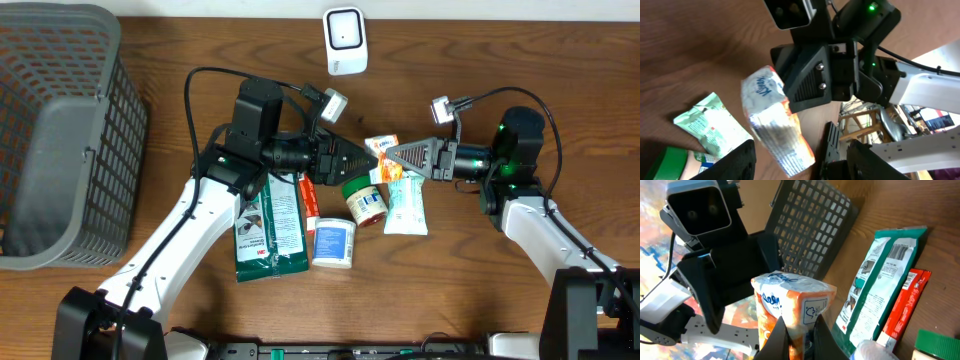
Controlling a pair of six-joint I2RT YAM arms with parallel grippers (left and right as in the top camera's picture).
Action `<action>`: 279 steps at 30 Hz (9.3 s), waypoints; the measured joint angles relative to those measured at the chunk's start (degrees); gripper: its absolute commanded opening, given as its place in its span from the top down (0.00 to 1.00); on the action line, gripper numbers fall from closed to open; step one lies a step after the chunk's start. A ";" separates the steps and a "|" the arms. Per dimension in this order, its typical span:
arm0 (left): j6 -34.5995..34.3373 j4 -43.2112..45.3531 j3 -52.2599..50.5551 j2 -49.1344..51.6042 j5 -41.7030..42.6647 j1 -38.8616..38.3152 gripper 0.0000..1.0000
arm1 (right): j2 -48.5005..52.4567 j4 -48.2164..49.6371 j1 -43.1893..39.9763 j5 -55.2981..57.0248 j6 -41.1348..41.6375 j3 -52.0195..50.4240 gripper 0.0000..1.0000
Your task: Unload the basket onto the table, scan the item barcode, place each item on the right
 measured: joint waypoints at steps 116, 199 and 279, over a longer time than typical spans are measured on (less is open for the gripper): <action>-17.44 6.56 0.00 0.00 25.14 4.76 0.93 | -0.04 -8.81 -0.96 -6.69 -17.68 -0.09 0.61; -0.94 -13.16 0.00 0.17 -4.87 13.60 0.32 | -0.15 -21.81 -1.77 31.61 -11.19 0.66 0.99; 8.90 -27.28 0.00 0.17 -39.17 13.60 0.32 | 8.79 -73.94 -10.91 62.20 -40.74 18.43 0.06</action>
